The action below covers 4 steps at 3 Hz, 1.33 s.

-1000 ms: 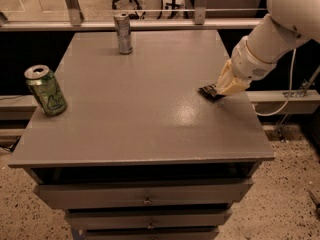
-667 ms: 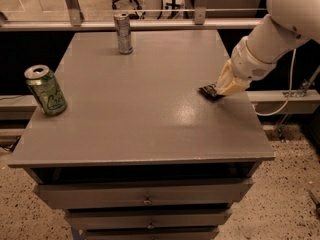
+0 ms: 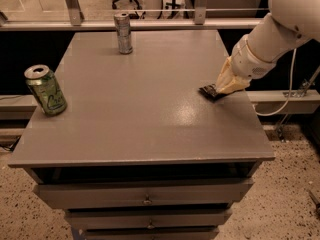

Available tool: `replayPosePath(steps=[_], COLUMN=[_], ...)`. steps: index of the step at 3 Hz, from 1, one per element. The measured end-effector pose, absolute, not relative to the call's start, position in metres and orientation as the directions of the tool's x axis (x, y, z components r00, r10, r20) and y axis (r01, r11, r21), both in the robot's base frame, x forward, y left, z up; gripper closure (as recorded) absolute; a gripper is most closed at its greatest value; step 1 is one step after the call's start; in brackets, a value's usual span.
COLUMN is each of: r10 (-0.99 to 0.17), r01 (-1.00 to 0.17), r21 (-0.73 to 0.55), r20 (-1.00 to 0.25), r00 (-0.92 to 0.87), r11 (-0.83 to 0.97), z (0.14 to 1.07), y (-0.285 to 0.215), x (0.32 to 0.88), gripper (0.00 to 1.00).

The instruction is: Pick rxbar chocolate

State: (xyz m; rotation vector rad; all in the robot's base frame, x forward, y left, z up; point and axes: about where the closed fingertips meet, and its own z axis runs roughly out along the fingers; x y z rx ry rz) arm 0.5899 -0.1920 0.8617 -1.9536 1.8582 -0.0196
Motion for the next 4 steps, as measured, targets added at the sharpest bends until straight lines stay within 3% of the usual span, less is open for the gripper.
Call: replayPosePath(steps=[1,2,4], r10=[-0.958,-0.969,-0.975], r01=[-0.946,-0.951,-0.958], r21=[-0.324,-0.303,-0.265], r20=[-0.263,-0.207,-0.157], r00=[0.114,0.133,0.155], r11=[-0.023,-0.065,-0.110], z=[0.861,0.856,0.845], y=[-0.192,-0.192,-0.193], x=[0.611,0.640,0.657], gripper=[0.06,0.00,0.00])
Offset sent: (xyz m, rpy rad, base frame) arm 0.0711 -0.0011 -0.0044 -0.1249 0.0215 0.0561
